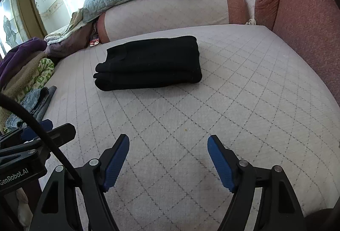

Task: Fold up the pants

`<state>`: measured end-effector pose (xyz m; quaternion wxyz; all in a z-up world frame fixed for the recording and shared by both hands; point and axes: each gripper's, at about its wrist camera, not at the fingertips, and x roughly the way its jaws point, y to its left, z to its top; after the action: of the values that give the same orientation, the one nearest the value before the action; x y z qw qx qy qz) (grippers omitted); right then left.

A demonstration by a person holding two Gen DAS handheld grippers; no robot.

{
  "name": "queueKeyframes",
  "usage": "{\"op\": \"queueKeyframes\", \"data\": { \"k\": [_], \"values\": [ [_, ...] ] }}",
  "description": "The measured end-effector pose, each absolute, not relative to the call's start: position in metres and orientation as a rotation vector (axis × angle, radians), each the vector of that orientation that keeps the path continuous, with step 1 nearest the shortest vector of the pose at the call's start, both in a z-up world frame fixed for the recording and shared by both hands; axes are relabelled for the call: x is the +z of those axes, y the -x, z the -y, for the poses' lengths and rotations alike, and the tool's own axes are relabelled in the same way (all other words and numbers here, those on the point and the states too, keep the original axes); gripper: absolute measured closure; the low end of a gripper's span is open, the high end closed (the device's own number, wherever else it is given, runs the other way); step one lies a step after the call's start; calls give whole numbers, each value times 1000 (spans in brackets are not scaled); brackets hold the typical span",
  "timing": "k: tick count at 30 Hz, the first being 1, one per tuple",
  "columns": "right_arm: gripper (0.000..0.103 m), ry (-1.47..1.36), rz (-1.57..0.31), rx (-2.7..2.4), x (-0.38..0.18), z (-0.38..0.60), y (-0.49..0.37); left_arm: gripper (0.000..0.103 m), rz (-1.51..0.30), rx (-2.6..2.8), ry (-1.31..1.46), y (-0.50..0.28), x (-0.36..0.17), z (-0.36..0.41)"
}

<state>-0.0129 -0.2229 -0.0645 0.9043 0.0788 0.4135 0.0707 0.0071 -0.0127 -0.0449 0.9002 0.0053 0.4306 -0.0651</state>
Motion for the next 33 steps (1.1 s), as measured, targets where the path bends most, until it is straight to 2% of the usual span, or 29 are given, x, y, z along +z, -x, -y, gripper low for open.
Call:
{"op": "queueKeyframes", "data": {
  "k": [33],
  "values": [
    [21, -144, -884, 123, -76, 219, 10, 34, -865, -109, 14, -10, -47, 4]
  ]
}}
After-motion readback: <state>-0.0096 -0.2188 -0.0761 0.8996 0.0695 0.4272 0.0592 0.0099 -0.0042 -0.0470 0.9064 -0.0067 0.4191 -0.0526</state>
